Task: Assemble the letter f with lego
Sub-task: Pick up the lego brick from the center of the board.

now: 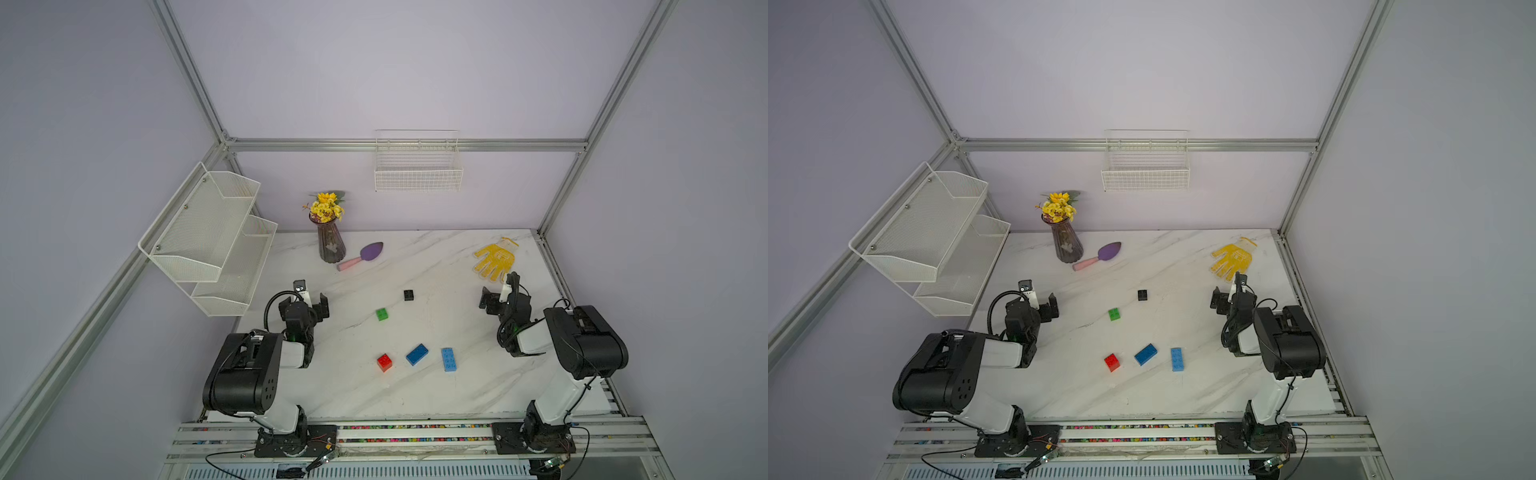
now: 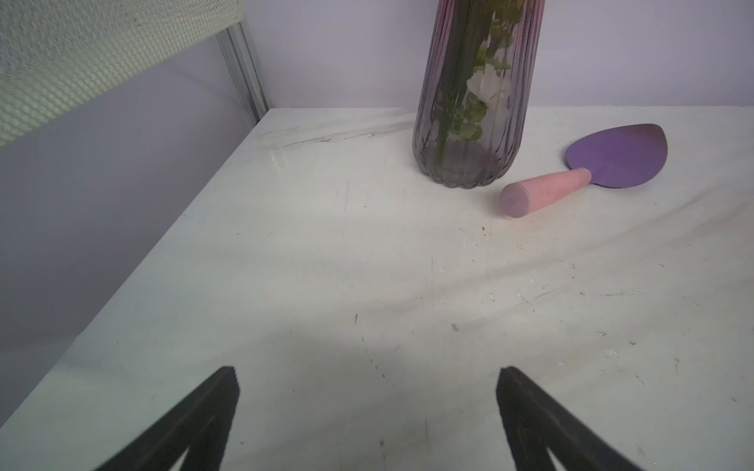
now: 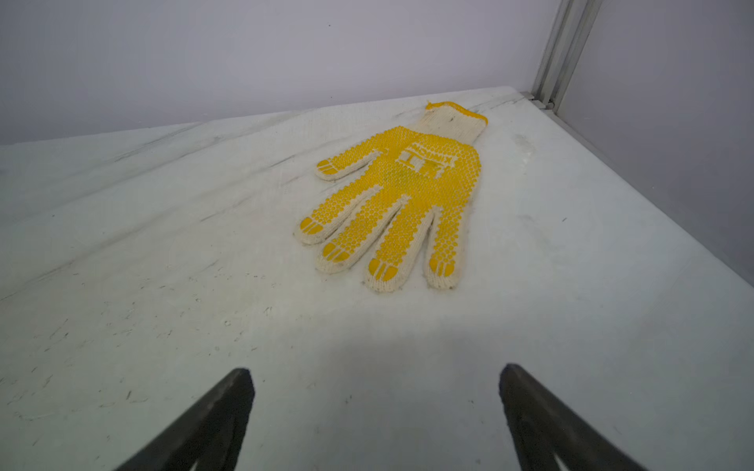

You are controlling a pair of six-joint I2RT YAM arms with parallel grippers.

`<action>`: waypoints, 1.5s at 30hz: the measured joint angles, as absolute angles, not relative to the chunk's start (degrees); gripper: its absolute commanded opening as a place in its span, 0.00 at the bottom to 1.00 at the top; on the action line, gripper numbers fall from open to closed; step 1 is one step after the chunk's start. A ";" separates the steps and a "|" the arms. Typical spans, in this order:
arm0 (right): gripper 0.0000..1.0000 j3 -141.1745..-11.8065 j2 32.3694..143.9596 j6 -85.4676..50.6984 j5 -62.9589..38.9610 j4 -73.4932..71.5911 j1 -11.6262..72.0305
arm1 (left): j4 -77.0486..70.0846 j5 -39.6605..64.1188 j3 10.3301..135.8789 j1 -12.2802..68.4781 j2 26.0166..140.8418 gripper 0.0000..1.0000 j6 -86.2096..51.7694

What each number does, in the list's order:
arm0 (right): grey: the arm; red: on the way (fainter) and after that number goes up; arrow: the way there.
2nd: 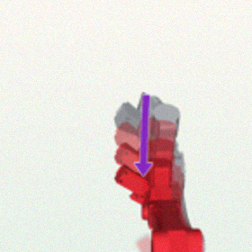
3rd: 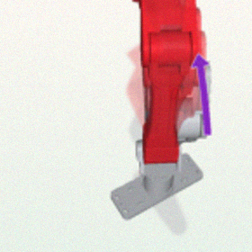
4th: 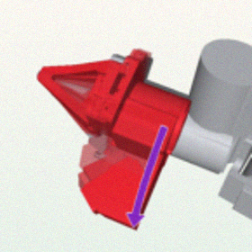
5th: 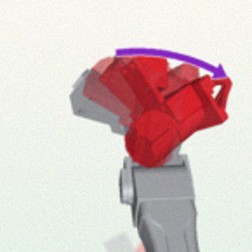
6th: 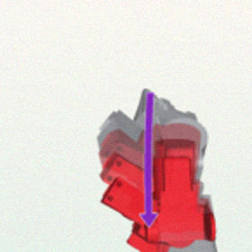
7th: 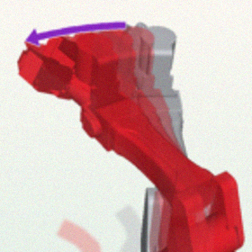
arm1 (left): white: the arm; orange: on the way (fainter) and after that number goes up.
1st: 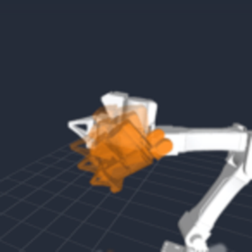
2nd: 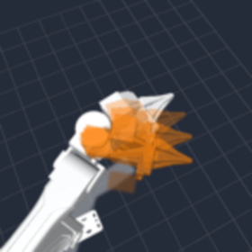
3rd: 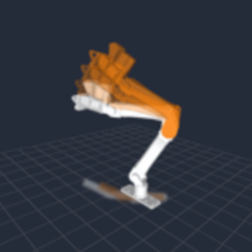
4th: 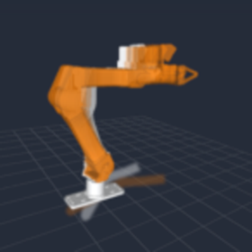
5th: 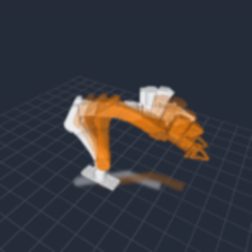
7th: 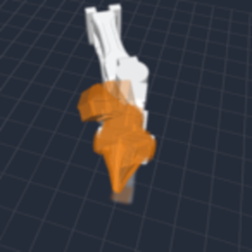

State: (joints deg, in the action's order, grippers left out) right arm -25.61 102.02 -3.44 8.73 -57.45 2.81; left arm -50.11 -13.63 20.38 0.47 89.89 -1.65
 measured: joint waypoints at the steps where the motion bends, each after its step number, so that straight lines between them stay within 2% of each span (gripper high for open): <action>1: 0.97 -25.61 102.02 -3.38 8.78 -57.45 2.81 | -50.11 -13.63 20.38 0.47 89.89 1.00 -1.65; 28: 0.97 -25.58 100.12 -3.14 10.79 -56.77 2.81 | -46.94 -15.51 21.45 0.56 88.64 1.00 -1.91; 35: 0.97 -28.23 87.13 -3.77 11.62 -46.65 3.03 | -32.80 -15.90 29.17 0.56 74.65 1.00 -2.37; 39: 0.97 -36.12 81.47 -5.26 8.43 -34.83 3.60 | -23.92 -11.90 33.98 0.67 67.57 1.00 -3.03; 45: 0.97 -49.50 80.23 -5.85 1.56 -15.57 8.08 | -8.23 -3.49 35.97 1.17 56.03 1.00 -5.76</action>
State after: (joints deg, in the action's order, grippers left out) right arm -49.50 80.23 -5.85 1.56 -15.57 8.08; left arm -8.23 -3.49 35.97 1.17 56.03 -5.76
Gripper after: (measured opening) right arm 0.971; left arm 0.997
